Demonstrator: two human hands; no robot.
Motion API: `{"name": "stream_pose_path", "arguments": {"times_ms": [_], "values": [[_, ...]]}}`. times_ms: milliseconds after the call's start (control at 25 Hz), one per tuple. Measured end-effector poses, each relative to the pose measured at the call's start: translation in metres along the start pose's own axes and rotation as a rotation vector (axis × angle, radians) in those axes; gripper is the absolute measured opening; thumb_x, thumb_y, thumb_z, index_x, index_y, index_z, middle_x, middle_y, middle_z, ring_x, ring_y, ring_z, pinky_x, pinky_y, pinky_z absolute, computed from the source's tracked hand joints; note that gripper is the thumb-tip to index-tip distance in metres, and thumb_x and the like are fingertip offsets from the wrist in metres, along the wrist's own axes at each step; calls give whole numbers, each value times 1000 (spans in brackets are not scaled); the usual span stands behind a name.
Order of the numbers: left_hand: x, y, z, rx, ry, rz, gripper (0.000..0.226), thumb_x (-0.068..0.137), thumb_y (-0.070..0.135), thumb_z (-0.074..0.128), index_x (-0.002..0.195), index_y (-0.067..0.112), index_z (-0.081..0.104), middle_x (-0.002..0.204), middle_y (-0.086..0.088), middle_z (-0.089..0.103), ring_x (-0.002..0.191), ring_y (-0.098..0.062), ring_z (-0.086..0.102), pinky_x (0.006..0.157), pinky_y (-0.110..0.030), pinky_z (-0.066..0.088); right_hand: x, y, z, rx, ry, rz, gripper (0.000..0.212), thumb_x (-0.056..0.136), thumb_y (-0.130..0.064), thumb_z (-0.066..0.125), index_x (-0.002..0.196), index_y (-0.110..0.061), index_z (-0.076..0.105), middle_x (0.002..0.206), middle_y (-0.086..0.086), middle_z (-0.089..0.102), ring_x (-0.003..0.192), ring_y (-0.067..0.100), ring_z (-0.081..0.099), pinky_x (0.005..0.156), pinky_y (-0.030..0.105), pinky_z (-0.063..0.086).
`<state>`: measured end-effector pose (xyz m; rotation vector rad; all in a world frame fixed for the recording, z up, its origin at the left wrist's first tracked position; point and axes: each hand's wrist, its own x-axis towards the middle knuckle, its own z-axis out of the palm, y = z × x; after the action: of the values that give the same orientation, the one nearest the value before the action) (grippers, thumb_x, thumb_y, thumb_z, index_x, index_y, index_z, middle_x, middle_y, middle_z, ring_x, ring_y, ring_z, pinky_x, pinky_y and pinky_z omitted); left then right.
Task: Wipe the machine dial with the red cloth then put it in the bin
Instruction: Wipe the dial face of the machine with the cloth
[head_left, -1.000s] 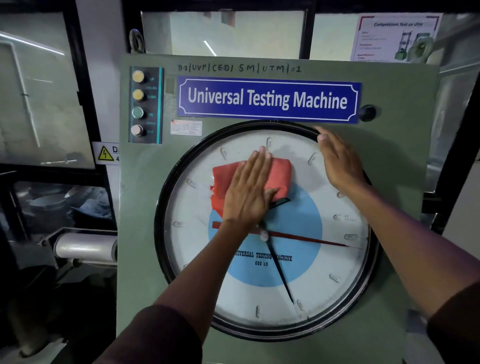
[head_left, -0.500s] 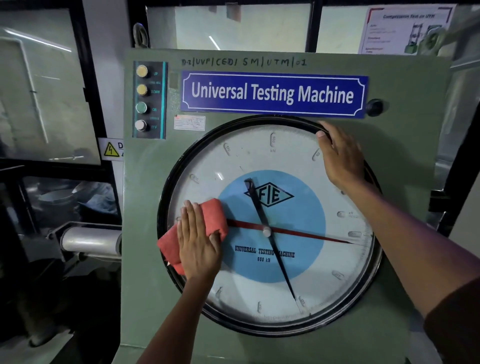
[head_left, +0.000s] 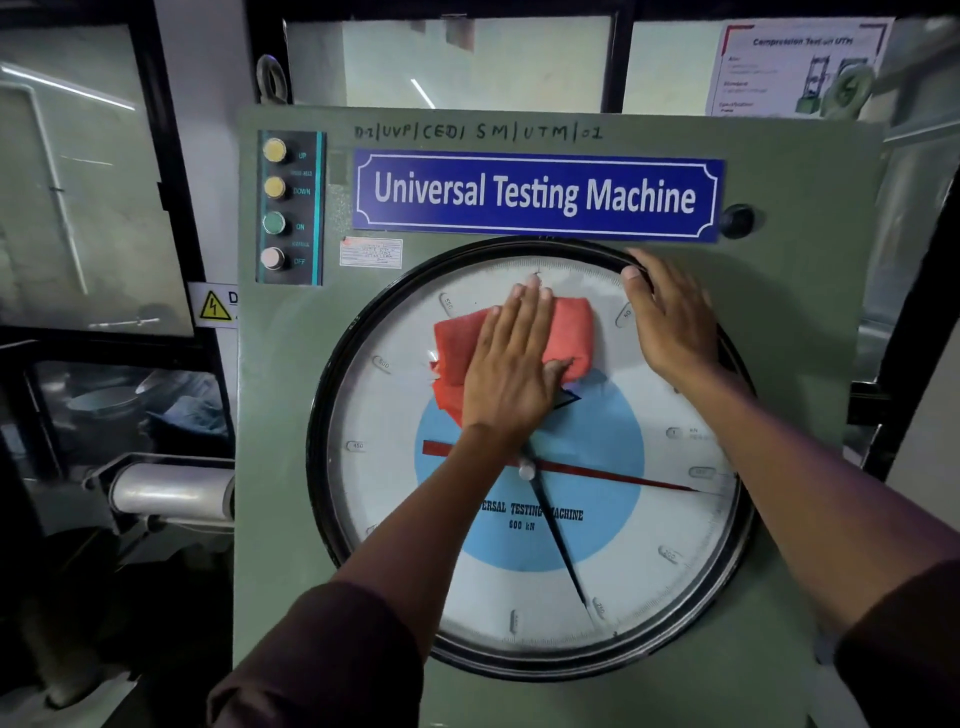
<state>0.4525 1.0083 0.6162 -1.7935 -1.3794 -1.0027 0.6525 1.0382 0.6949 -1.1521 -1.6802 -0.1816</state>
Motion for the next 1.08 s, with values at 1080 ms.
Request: {"name": "stream_pose_path", "arguments": {"times_ms": [1080], "values": [[-16,-17,3,-18,114,-295,70,108,47,26,165,7,19,173,-14,18,161,-29,14,132,-42,9,-8,1,12,-91,91,-25,61,101,-60,32,152,-29,46,151,-2,52,139,24,43,113,42,25]]}}
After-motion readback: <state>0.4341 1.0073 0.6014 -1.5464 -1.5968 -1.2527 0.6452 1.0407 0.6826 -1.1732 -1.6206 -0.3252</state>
